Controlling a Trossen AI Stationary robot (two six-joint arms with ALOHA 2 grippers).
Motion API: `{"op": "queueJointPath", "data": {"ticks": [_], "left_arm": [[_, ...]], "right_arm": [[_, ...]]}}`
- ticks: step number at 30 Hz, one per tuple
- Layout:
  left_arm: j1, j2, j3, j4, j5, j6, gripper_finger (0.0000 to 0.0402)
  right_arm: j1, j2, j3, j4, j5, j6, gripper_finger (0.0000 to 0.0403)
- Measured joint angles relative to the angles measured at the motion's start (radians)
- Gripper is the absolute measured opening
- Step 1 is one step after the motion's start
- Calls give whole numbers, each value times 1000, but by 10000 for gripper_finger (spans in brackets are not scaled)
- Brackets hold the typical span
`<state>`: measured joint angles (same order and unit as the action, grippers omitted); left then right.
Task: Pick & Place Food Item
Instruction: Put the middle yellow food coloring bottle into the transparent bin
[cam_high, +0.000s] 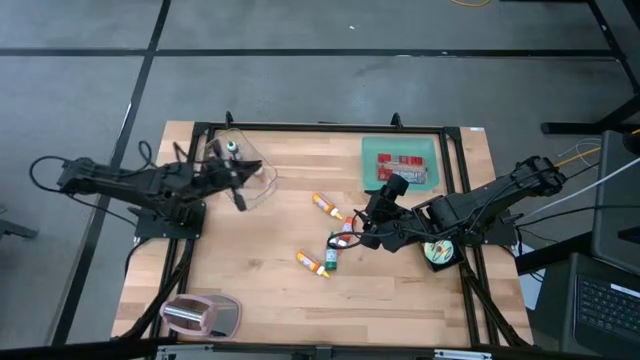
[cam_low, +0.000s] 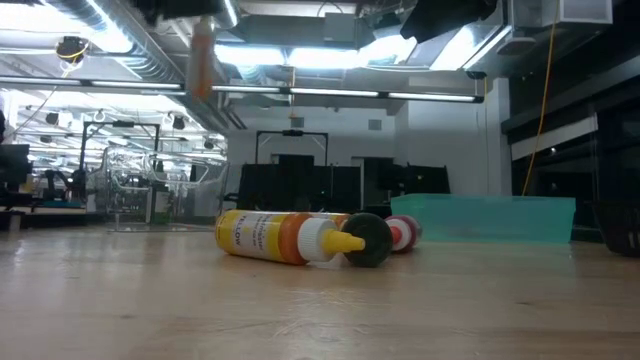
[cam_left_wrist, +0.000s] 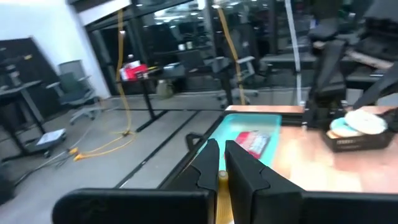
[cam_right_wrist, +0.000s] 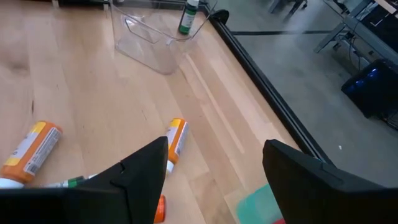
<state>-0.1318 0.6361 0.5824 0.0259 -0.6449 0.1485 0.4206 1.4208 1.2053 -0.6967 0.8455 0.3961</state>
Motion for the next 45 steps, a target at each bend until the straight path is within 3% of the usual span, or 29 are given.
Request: {"op": "queueJointPath", "data": {"ticks": [9, 16, 20, 23, 27, 39, 45], "left_arm": [[-31, -274, -138, -226, -197, -71, 7], [-31, -417, -139, -438, -238, -121, 6], [-31, -476, -146, -431, -236, -112, 6], [-31, -491, -150, -420, -273, -106, 6], [-31, -491, -150, -418, -427, -145, 6], [-31, -479, -150, -411, -746, -249, 5], [-30, -448, -151, -419, -741, -250, 5]], "right_arm": [[-1, 0, 0, 2, 3, 0, 258], [-1, 0, 0, 2, 3, 0, 258], [-1, 0, 0, 2, 3, 0, 258], [-1, 0, 0, 2, 3, 1, 258], [-1, 0, 0, 2, 2, 1, 258], [-3, 0, 0, 16, 2, -15, 258], [-12, 0, 0, 32, 0, -49, 258]]}}
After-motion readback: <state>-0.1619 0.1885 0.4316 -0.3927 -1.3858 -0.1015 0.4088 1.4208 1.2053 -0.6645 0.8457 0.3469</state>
